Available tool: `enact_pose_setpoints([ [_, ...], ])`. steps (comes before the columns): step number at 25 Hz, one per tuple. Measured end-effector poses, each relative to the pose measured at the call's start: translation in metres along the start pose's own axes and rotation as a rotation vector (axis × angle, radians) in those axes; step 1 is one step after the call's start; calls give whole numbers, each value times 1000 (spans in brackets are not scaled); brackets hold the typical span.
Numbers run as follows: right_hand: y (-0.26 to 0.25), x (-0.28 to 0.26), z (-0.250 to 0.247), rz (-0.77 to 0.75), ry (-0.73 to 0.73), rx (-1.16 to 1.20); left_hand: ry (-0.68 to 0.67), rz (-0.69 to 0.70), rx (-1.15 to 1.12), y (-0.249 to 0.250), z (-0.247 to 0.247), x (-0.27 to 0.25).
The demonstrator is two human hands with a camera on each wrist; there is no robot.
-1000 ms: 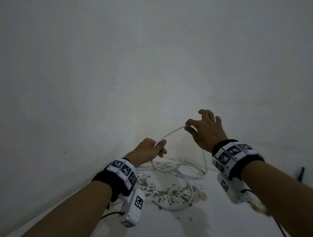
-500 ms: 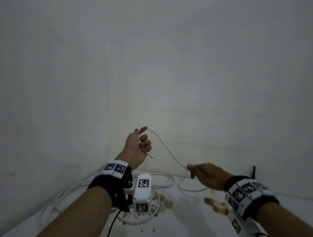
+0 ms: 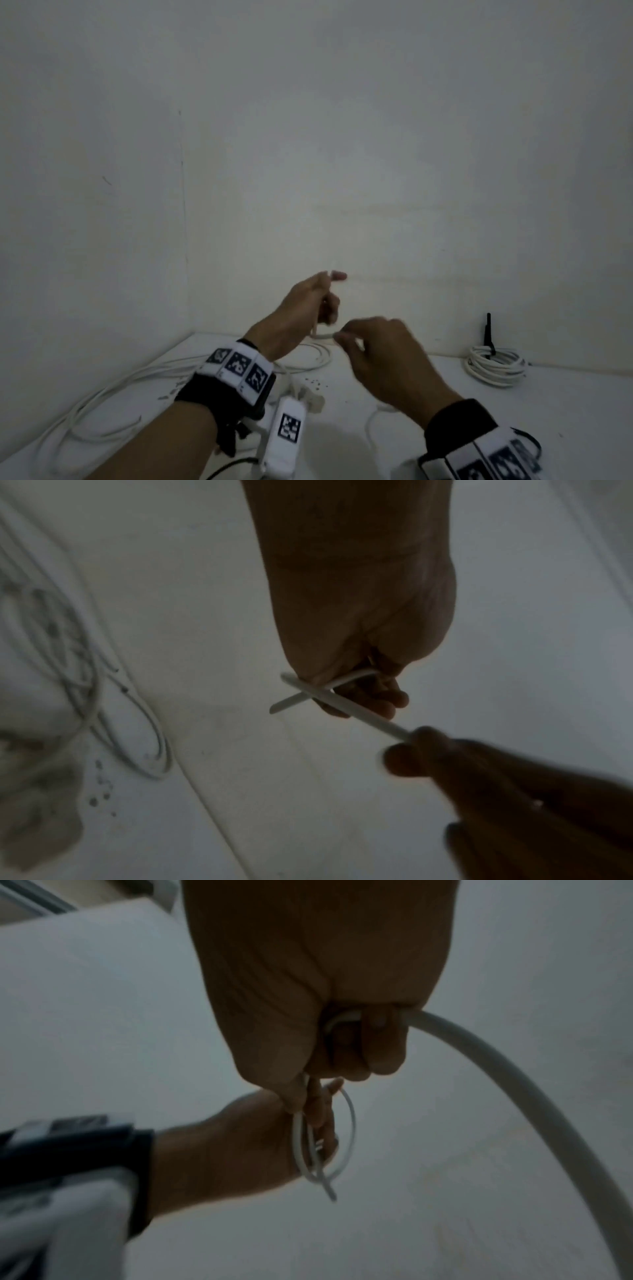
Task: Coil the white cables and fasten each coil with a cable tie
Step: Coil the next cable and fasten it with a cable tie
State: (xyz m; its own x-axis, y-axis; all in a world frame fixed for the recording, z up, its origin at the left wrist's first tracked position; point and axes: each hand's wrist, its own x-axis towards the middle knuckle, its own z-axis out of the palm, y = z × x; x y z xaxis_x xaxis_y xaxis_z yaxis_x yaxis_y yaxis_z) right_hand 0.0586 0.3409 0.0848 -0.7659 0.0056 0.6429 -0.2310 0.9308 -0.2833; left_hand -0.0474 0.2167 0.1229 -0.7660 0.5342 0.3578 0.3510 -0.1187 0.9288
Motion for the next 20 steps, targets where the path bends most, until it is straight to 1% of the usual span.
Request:
enact_pose_setpoints([
  [2,5,-1,-22,89,114,27,-164,-5,258,-7,6,-13],
  [3,7,-4,-32,143,145,52,-216,-23,326,-10,10,-18],
  [4,6,-8,-41,206,177,66,-228,-57,344,-13,14,-23],
  [5,7,-10,-46,274,219,68,-209,-94,322,-15,19,-27],
  [7,12,-10,-48,371,298,50,-118,-133,269,-21,31,-29],
  [9,22,-8,-50,413,303,130,10,-130,272,-29,44,-26],
  [10,29,-7,-53,417,271,238,82,-137,216,-33,50,-25],
  [12,35,-7,-60,412,150,494,216,-200,-58,-38,56,-22],
  [13,36,-9,-61,395,88,566,243,-227,-199,-39,57,-21],
  [14,39,-11,-60,363,54,575,254,-242,-306,-40,58,-20],
  [15,40,-11,-56,331,56,545,256,-255,-382,-41,58,-20],
  [17,45,-12,-50,311,89,485,212,-281,-499,-44,60,-21],
  [18,49,-13,-47,330,75,513,171,-294,-549,-46,60,-21],
  [20,53,-16,-44,371,9,652,73,-324,-611,-49,59,-23],
])
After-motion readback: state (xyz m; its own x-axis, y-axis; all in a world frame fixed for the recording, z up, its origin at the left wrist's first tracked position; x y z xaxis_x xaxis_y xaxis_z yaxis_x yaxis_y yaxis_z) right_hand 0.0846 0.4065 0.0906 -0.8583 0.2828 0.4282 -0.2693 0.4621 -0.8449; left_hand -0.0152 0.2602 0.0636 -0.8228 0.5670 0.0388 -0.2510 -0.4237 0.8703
